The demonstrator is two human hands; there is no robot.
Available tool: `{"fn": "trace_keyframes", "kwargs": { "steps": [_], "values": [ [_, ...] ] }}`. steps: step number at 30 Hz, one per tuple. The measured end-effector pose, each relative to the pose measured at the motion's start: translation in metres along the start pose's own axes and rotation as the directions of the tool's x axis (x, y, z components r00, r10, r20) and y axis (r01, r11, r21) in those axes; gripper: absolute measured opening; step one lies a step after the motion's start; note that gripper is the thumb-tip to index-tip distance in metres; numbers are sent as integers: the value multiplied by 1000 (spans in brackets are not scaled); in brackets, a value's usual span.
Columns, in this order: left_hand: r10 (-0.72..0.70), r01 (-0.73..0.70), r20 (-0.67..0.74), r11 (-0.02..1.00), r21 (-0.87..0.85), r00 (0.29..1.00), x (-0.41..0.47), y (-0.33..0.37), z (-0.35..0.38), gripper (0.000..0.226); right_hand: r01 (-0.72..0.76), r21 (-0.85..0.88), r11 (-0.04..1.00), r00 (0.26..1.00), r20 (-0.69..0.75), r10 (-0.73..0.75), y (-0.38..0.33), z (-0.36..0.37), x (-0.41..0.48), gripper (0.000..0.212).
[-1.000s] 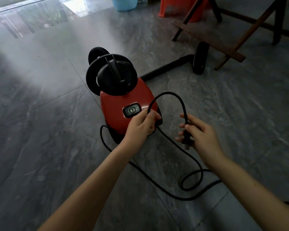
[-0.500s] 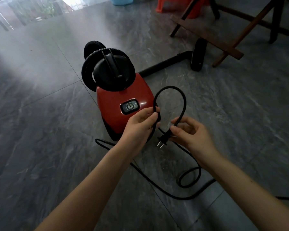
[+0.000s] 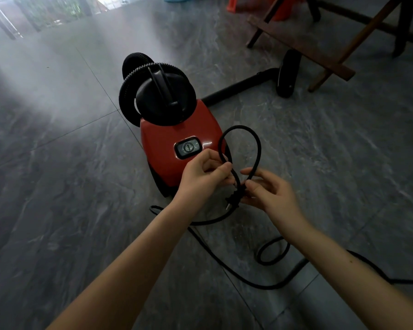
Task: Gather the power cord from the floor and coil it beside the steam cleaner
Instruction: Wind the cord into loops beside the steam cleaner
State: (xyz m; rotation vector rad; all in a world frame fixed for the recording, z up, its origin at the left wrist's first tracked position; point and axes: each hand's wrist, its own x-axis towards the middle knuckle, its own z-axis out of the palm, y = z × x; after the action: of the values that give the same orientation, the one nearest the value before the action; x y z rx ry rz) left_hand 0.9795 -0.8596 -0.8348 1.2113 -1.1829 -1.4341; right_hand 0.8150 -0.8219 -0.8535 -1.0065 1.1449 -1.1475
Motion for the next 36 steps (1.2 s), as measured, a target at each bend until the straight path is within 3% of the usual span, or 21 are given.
{"fn": "trace_keyframes", "kwargs": {
  "steps": [6,11,13,15,18,20,21,24,26,31,36],
  "values": [
    [-37,22,-84,985,-174,996,-1,-1,1,5,-73,60,996,997,32,71,4,5,-5,24],
    [-71,57,-82,985,-162,994,-2,0,-4,6,-19,-4,1000,1000,-8,19,2,1,-5,23],
    [-119,119,9,993,4,993,-4,4,-7,10,-13,39,999,997,-71,16,2,-3,-3,20],
    [-199,115,204,925,361,959,-9,9,-14,24,-27,113,993,993,-111,39,0,-8,-1,20],
    [-246,-88,380,729,679,892,-20,14,-29,40,-6,151,988,988,-150,29,-6,-18,5,21],
    [-200,-176,367,615,769,909,-24,17,-41,43,16,211,977,983,-180,23,-11,-26,8,19],
    [-167,-185,350,605,775,922,-24,18,-47,40,26,238,971,983,-181,18,-13,-30,8,17],
    [-105,-127,287,717,685,952,-25,16,-55,31,16,273,962,994,-112,16,-18,-38,7,16],
    [-59,-135,252,716,685,966,-22,11,-52,36,-12,228,974,999,-35,20,-20,-41,5,19],
    [219,-232,93,778,584,971,-12,12,-44,25,-99,85,991,986,144,86,-27,-49,0,31],
    [306,-288,58,790,541,950,-1,18,-31,38,-134,33,990,963,242,122,-28,-42,-8,34]
  ]
}}
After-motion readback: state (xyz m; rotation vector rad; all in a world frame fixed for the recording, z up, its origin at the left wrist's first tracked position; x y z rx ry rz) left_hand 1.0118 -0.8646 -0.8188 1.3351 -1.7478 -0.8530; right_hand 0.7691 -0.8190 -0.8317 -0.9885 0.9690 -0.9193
